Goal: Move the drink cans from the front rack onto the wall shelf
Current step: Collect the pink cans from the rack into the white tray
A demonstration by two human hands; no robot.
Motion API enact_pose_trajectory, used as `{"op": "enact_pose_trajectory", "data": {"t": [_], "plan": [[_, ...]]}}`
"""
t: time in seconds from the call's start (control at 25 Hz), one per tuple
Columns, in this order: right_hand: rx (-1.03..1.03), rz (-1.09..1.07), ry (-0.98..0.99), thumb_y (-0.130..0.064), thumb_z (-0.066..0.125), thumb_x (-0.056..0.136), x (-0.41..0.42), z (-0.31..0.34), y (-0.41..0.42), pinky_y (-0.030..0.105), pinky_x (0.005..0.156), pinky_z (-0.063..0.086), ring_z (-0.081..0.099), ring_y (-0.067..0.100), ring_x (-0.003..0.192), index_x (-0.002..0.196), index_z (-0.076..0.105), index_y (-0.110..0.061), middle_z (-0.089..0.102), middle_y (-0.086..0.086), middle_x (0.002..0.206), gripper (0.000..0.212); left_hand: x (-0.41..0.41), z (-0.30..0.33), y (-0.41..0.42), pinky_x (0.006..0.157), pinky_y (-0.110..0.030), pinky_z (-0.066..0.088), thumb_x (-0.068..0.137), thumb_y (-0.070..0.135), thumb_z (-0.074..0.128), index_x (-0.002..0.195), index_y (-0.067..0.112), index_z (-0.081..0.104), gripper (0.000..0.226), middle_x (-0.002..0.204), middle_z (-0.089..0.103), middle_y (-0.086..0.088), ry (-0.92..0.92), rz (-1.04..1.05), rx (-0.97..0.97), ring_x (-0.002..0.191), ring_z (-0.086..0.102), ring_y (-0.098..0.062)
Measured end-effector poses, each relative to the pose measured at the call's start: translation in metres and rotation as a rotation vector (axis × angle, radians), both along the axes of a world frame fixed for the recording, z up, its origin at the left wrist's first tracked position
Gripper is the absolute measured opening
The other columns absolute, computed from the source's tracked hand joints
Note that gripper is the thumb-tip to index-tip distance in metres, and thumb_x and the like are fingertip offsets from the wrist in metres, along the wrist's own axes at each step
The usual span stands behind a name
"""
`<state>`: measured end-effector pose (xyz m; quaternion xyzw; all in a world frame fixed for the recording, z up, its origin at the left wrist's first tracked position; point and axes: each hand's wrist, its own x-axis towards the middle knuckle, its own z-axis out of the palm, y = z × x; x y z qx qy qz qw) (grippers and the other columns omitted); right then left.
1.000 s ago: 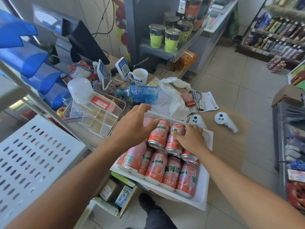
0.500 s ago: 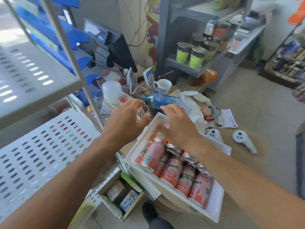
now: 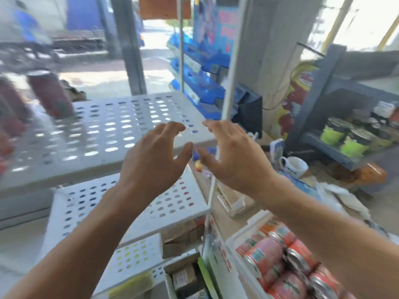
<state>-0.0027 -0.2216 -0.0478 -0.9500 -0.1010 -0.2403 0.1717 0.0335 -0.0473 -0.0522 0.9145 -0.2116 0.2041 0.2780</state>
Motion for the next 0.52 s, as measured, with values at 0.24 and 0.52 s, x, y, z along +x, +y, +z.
{"op": "enact_pose_trajectory", "data": {"t": [0.24,0.52], "plan": [[0.005,0.242,-0.056,-0.039,0.058,0.093,0.058,0.031,0.087,0.042,0.094,0.046,0.052,0.024,0.121,0.143,0.039,-0.016,0.055,0.005,0.13,0.059,0.007,0.015,0.095,0.086,-0.043,0.05,0.09,0.049,0.05,0.123,0.03,0.052,0.038,0.123,0.062,0.006,-0.038,0.283,-0.054,0.105,0.062,-0.021],[-0.063,0.419,0.034,-0.04,0.06,0.092,0.142,0.039,0.173,0.039,0.095,0.043,0.052,0.029,0.123,0.144,0.036,-0.014,0.052,0.013,0.135,0.062,0.03,0.008,0.163,0.084,-0.045,0.051,0.091,0.042,0.053,0.124,0.021,0.053,0.039,0.118,0.063,-0.006,-0.008,0.54,-0.081,0.102,0.061,-0.028]]}}
